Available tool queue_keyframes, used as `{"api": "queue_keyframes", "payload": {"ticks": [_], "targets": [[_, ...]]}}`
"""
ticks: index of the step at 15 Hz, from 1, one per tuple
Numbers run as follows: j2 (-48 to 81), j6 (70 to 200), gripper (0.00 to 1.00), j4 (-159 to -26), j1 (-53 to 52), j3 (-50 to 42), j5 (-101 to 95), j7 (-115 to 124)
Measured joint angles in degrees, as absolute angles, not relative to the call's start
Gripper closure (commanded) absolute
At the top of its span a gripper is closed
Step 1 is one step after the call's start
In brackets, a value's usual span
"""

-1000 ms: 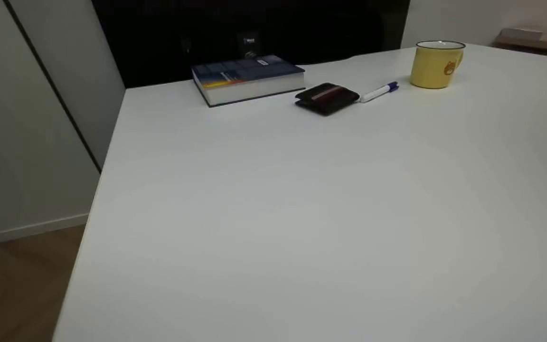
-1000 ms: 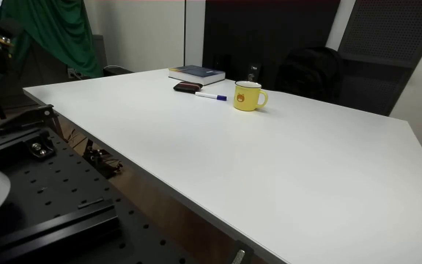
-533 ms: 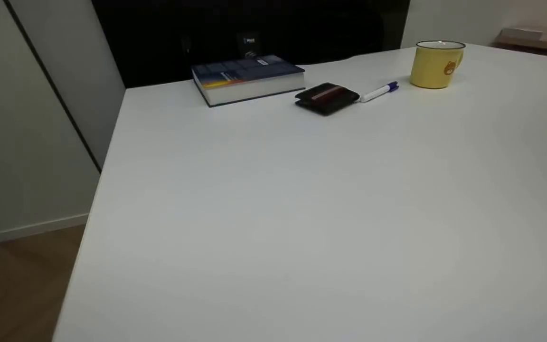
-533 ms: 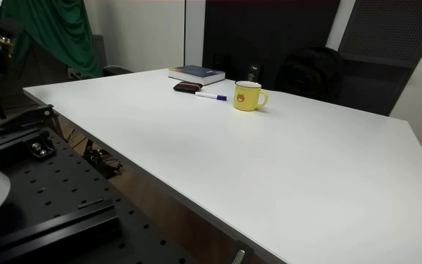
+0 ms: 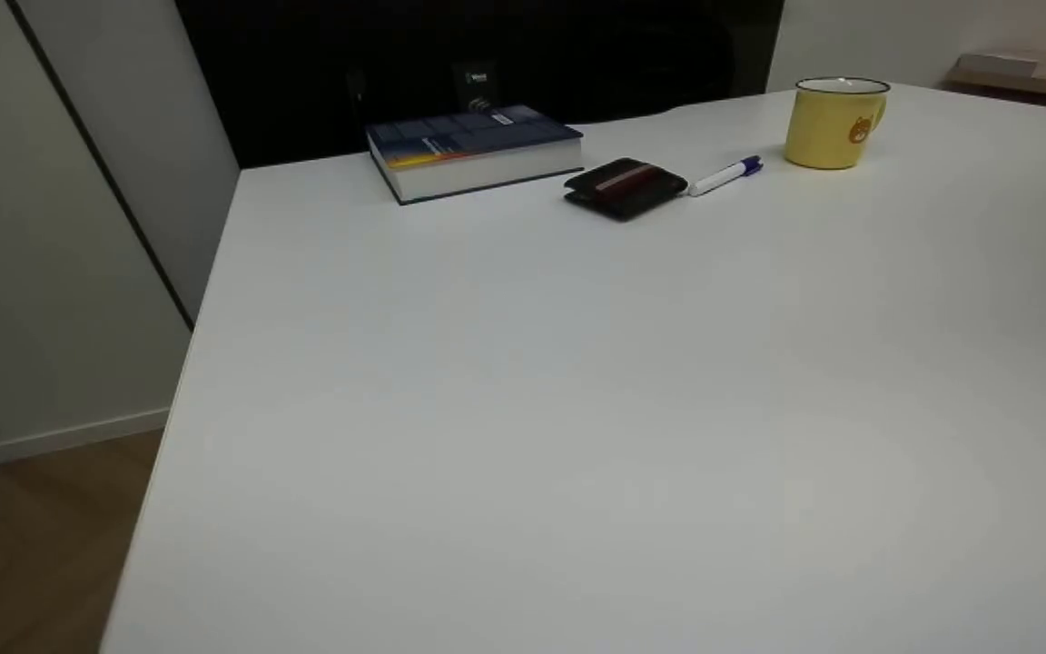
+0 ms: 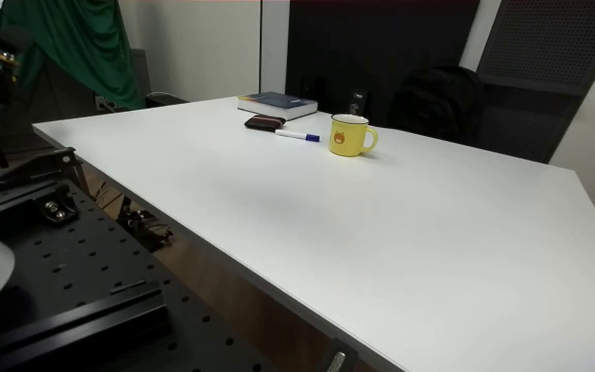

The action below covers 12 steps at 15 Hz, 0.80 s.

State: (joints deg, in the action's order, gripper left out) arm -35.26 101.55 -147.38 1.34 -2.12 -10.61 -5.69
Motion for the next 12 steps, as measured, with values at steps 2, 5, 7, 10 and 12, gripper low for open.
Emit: {"api": "queue_keyframes", "payload": {"ticks": [2, 5, 7, 10, 12], "targets": [[-31.65, 104.72, 0.00, -147.30, 1.66, -2.12, -10.40, -4.70], [-24.74, 109.69, 0.00, -145.95, 1.65, -1.93, -9.85, -3.72], [-19.51, 112.50, 0.00, -143.73, 1.51, -1.48, -9.40, -3.06], [-11.40, 115.07, 0.00, -138.58, 1.16, -0.56, -8.76, -1.89], [-5.66, 115.71, 0.00, -134.15, 0.96, -0.25, -8.69, -1.22]]}}
